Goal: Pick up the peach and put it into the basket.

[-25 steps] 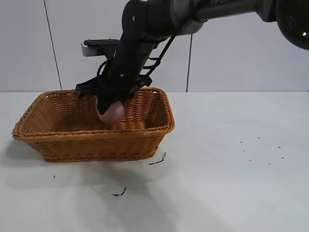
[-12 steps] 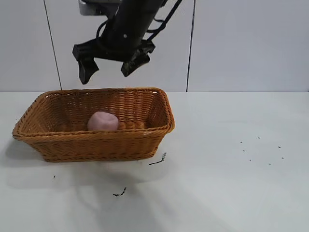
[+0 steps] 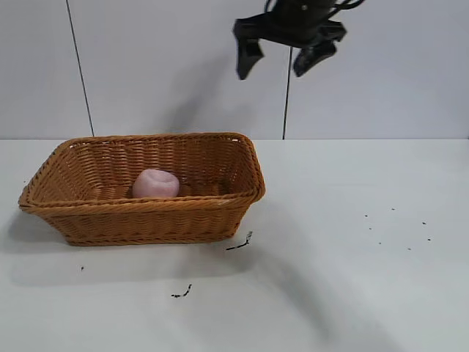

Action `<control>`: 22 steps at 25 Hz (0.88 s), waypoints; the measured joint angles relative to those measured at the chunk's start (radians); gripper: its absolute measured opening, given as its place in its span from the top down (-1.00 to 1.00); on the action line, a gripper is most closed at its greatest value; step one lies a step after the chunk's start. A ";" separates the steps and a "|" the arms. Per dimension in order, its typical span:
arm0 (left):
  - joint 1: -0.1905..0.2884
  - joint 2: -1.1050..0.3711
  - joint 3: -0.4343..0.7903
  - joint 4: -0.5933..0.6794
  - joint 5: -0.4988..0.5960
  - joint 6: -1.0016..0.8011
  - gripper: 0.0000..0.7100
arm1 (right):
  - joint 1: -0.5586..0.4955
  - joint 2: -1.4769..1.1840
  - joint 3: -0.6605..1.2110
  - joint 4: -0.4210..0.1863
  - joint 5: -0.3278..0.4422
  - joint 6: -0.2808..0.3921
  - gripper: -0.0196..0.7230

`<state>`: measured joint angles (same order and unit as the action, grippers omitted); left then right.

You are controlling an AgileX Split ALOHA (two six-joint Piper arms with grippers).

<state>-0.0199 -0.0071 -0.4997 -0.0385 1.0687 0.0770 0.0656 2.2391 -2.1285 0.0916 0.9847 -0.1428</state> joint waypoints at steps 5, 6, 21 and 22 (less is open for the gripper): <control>0.000 0.000 0.000 0.000 0.000 0.000 -0.95 | -0.038 -0.038 0.000 -0.003 0.055 0.001 -0.91; 0.000 0.000 0.000 0.000 0.000 0.000 -0.95 | -0.038 -0.048 0.000 -0.002 0.062 0.001 -0.91; 0.000 0.000 0.000 0.000 0.000 0.000 -0.95 | -0.026 -0.288 0.242 -0.031 0.228 0.052 -0.91; 0.000 0.000 0.000 0.000 0.000 0.000 -0.95 | -0.026 -0.317 0.304 -0.028 0.228 0.052 -0.91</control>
<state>-0.0199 -0.0071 -0.4997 -0.0385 1.0687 0.0770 0.0392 1.9224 -1.8247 0.0637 1.2124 -0.0910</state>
